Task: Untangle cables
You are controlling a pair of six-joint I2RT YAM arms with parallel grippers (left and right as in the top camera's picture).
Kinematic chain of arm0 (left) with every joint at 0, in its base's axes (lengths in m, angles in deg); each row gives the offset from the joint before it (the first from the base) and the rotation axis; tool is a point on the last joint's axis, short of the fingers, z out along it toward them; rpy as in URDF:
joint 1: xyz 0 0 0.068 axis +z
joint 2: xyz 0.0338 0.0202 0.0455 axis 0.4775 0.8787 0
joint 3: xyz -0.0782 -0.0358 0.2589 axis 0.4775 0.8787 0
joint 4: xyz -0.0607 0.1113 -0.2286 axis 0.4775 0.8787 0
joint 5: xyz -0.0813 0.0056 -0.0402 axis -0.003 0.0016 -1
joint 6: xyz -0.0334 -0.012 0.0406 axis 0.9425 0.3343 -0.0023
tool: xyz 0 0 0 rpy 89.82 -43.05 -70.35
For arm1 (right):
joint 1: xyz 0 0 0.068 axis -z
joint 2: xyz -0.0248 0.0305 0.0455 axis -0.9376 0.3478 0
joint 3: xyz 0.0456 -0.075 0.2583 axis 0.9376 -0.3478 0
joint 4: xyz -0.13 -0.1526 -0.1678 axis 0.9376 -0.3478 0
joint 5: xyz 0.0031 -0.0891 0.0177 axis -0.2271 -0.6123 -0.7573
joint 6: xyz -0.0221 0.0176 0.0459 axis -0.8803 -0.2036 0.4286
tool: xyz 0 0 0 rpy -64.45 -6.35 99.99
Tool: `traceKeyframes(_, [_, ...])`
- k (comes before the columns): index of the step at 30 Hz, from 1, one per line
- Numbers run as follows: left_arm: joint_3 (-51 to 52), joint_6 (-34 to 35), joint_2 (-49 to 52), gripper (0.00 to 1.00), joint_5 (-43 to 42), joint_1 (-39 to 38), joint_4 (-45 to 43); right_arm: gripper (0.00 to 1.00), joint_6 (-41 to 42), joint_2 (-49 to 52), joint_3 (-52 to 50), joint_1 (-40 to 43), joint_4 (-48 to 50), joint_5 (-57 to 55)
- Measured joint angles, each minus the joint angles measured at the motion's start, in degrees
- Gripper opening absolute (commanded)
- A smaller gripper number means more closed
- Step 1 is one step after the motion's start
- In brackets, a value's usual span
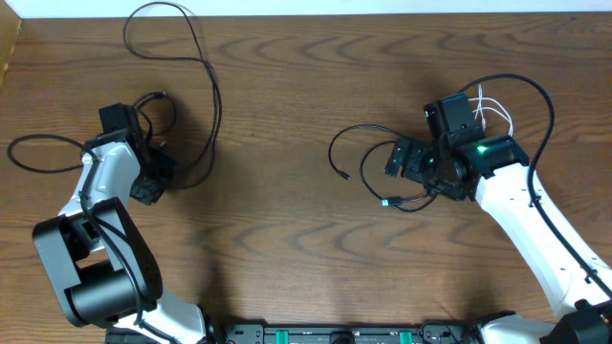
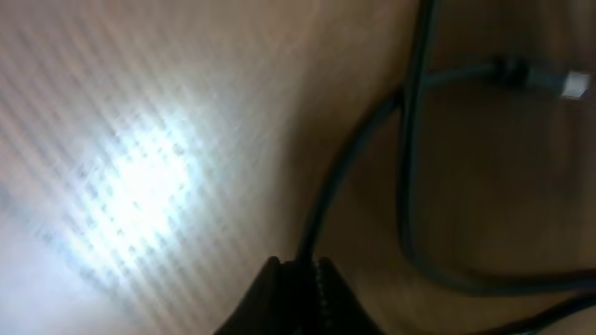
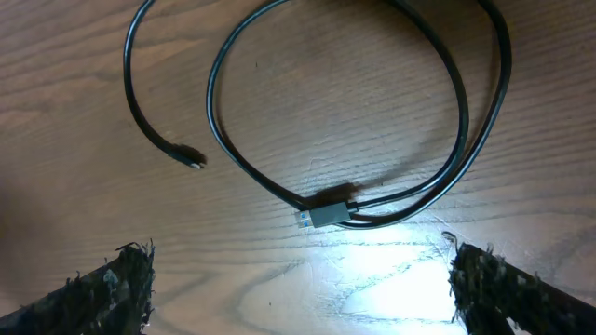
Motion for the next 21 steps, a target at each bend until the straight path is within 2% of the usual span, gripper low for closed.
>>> traceKeyframes(5, [-0.1,-7.3,0.0,0.08,0.0,0.1,-4.3,0.99,0.0,0.0,0.0,0.0,0.0,0.0])
traceKeyframes(9, [-4.6,-10.4,0.5,0.07,-0.2,1.4,-2.1,0.99,0.0,0.0,0.0,0.0,-0.4,0.0])
traceKeyframes(14, [-24.5,-15.8,1.1,0.07,-0.1,3.1,3.7,0.99,0.0,0.0,0.0,0.0,-0.3,0.0])
traceKeyframes(18, [-42.8,-19.4,1.0,0.09,0.7,3.1,4.1,0.99,0.0,0.0,0.0,0.0,-0.4,0.0])
traceKeyframes(19, [-46.5,-20.0,1.0,0.17,1.2,3.1,3.4,0.99,0.0,0.0,0.0,0.0,-0.5,0.0])
traceKeyframes(21, [-50.7,-20.7,0.5,0.70,3.1,3.0,1.8,0.99,0.0,0.0,0.0,0.0,-0.7,0.0])
